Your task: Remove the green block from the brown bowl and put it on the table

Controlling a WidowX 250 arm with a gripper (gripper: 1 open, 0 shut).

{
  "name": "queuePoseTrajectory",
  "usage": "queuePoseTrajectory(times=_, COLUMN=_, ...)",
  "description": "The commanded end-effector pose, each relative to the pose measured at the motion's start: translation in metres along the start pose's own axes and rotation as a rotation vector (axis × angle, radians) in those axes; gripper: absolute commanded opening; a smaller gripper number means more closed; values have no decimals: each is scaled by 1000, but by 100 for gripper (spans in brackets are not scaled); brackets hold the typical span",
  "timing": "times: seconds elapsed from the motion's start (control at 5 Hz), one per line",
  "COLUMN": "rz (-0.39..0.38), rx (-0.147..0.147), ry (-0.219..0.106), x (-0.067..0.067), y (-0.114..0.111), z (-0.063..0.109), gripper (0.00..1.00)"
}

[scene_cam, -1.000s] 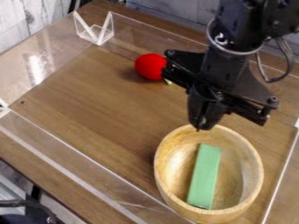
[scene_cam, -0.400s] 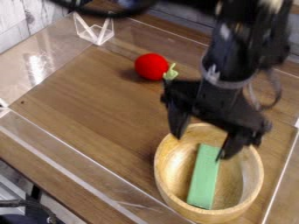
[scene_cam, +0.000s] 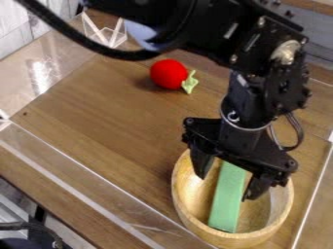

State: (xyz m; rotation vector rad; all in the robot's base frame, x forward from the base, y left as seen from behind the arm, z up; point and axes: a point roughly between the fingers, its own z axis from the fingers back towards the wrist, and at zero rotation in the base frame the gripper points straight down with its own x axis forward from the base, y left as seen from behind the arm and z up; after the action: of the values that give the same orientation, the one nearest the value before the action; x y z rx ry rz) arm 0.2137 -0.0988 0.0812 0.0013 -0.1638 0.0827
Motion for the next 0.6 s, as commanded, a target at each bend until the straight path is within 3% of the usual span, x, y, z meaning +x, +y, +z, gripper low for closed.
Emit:
queuePoseTrajectory(times=0.0, rz=15, rx=-9, ry=-2, x=1, y=0, z=-5, gripper=100)
queuePoseTrajectory(times=0.4, rz=38, rx=-28, ry=29, x=-5, y=-1, z=-34, gripper=100)
